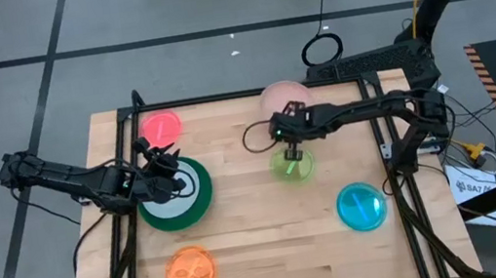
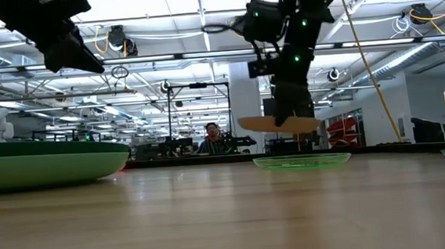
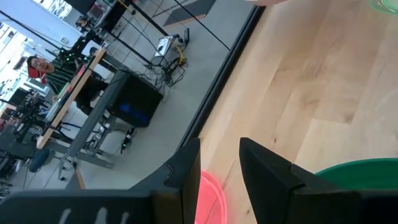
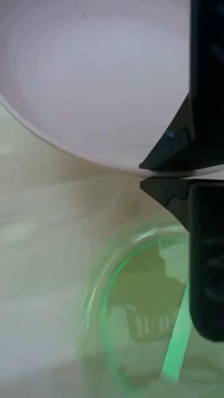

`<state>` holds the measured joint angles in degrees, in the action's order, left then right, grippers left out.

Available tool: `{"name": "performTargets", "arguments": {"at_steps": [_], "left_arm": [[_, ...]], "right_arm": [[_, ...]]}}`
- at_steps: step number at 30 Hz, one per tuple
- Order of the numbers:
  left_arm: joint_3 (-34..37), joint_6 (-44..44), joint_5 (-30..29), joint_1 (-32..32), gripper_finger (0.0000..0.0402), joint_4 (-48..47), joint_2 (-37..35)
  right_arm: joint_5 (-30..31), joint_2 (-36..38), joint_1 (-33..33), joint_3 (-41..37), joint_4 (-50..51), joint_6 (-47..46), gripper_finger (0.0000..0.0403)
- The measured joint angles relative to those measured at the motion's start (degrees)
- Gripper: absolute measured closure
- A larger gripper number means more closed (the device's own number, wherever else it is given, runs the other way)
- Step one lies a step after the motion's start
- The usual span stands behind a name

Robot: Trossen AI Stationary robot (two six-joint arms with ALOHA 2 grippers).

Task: Stack plastic plates
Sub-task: Stack the light pink plate on top of the light blue plate

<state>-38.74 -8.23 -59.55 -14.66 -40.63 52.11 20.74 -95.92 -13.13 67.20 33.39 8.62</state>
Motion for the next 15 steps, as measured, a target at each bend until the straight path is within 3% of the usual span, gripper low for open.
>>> {"name": "performTargets", "arguments": {"at_steps": [8,15], "left_arm": [[-0.02,1.1,-3.09,0.0,0.0282,0.55,-0.1],[-0.04,0.83,-9.41,-0.11,0.0282,0.6,-3.22]], "right_arm": [[-0.19,-3.18,5.58,11.8,0.0,5.75,0.0401],[-5.82,-9.84,7.89,21.96,0.54,12.53,0.0401]]}}
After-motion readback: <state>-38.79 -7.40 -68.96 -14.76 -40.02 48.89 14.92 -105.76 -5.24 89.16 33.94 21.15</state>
